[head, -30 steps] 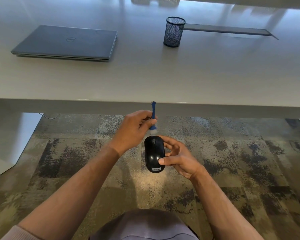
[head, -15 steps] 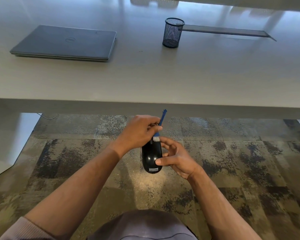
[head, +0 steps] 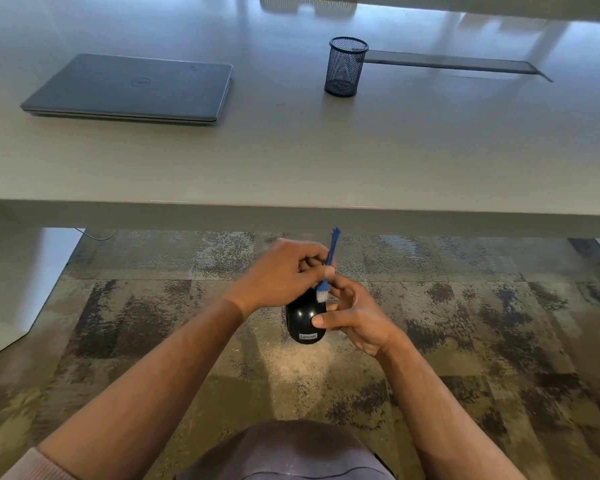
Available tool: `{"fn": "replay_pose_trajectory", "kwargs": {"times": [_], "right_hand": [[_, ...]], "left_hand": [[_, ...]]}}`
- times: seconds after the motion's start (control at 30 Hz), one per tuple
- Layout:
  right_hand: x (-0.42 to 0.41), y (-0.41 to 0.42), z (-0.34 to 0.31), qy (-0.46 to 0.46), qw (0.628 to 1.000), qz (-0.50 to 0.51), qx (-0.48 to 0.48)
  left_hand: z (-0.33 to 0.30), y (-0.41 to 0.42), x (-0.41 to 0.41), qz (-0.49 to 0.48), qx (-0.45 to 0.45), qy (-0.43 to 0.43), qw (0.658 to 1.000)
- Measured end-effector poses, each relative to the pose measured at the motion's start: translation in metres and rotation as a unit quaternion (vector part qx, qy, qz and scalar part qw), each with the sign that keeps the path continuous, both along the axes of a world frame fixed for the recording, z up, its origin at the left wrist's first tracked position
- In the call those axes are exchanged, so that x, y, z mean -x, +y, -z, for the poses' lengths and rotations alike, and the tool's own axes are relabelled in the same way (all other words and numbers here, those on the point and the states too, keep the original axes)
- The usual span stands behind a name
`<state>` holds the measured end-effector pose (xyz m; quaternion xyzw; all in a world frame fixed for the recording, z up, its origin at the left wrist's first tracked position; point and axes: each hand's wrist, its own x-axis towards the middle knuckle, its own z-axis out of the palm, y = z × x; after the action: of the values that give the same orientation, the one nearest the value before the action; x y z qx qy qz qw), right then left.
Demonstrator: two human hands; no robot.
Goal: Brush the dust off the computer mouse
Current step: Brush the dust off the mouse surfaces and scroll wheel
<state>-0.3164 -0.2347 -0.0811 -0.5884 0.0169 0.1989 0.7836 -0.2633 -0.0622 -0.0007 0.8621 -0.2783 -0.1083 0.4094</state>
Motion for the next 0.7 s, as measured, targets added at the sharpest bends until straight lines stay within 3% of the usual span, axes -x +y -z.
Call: {"fn": "replay_pose_trajectory", "kwargs": {"times": [0.2,0.3,0.47,0.7], "right_hand": [[0.002,-0.002,-0.001,-0.005,1.000,0.002,0.014],[0.001,-0.004,-0.003,0.004,1.000,0.011,0.017],[-0.002,-0.006,-0.001,0.006,0.999,0.032,0.018],[-0.003,-0.003,-0.001,0.006,1.000,0.026,0.006]], "left_hand": [[0.004,0.009,-0.011,-0.099,-0.029,-0.095,0.990],[0.001,0.011,-0.007,-0.116,0.031,-0.051,0.991],[0.002,0.014,0.012,-0.023,0.050,0.035,0.998],[0.007,0.023,0.004,-0.067,0.003,-0.016,0.998]]}}
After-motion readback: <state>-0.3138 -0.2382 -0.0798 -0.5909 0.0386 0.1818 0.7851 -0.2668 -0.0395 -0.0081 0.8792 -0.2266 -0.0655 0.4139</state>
